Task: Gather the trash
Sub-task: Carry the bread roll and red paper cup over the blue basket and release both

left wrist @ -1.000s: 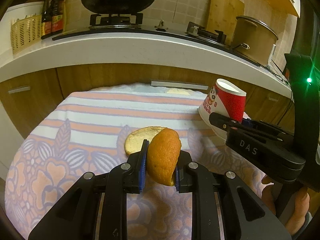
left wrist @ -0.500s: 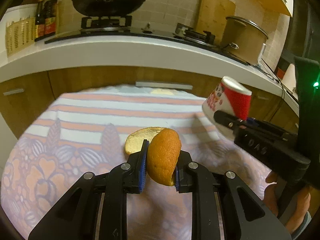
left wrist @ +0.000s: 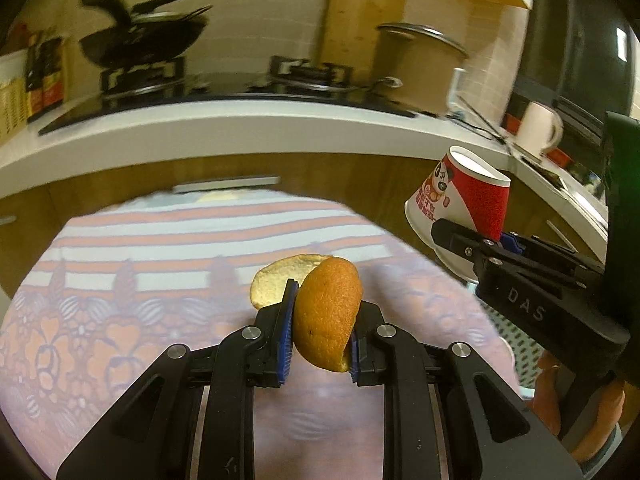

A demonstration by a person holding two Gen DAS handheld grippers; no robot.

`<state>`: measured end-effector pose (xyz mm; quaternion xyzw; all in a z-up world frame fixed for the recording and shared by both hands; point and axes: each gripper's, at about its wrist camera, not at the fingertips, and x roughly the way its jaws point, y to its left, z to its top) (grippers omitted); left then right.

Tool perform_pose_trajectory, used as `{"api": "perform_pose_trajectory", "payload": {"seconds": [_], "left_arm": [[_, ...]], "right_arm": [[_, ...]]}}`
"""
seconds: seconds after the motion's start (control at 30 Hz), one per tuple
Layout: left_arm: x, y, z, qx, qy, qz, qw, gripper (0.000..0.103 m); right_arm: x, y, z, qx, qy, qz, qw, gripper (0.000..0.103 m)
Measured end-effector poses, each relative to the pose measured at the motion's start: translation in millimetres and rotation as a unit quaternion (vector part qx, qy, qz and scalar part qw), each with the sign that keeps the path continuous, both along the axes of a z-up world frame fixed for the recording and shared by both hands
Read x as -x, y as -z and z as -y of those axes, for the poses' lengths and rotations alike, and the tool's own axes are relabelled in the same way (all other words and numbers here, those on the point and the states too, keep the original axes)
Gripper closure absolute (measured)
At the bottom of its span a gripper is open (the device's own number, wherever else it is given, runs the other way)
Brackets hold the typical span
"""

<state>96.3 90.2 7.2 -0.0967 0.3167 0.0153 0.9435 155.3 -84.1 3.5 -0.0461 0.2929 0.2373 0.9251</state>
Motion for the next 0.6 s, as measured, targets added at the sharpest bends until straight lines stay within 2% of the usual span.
{"api": "perform_pose_trajectory", "payload": {"seconds": [0.27, 0.6], "left_arm": [[-7, -2, 73, -0.008, 0.046, 0.000, 0.9989, 0.084], [-23, -4, 158, -0.031, 0.098, 0.002, 0.9947, 0.084]], "right_arm": [[17, -9, 76, -0.009, 0.047, 0.019, 0.999, 0.080], [24, 4, 168, -0.008, 0.109, 0.029, 0.994, 0.080]]}}
